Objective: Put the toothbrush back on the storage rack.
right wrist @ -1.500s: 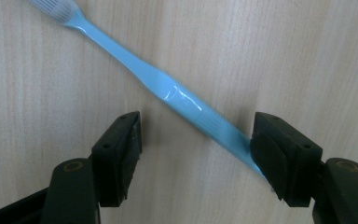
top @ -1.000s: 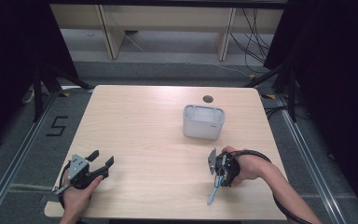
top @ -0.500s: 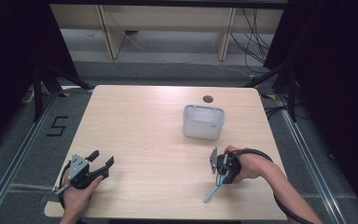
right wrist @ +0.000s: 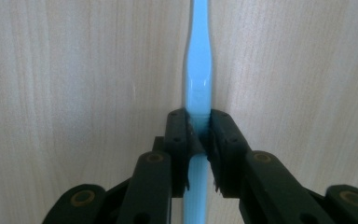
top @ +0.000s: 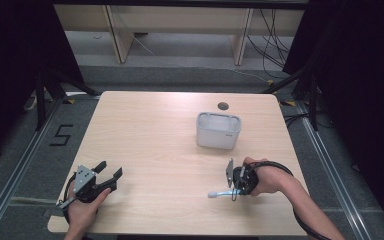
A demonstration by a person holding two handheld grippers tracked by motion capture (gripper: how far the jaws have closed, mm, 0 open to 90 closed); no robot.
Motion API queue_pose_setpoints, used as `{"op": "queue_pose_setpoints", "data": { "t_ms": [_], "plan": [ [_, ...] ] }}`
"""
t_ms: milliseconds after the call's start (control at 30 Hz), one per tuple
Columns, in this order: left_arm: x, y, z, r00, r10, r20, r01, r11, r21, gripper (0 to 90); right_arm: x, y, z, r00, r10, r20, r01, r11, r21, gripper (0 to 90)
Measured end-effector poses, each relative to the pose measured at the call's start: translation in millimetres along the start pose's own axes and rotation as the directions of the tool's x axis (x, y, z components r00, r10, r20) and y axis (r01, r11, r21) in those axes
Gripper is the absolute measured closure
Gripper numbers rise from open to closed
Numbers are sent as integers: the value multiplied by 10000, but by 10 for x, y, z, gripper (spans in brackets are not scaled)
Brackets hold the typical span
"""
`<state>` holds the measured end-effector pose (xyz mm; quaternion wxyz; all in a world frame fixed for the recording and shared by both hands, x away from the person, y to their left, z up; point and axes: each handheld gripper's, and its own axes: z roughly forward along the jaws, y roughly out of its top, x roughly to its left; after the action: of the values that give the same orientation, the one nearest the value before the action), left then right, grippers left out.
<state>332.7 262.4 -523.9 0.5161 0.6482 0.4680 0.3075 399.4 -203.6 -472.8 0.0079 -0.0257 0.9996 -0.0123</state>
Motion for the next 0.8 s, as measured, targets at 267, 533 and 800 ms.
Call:
{"op": "queue_pose_setpoints", "data": {
  "t_ms": [267,533,800],
  "plan": [
    [-2,-1,-2,10000,-12,-14,12,10000,-10,314,12,-14,1,9977,684,8,-684,9974,-206,794],
    [-7,-1,-4,10000,-5,-10,5,10000,9,314,25,-69,-45,9907,1357,111,-1347,9889,-626,794],
    [-9,-2,-6,10000,-5,-5,5,10000,9,313,6,-140,-122,9881,1493,373,-1437,9818,-1241,794]
  ]
}}
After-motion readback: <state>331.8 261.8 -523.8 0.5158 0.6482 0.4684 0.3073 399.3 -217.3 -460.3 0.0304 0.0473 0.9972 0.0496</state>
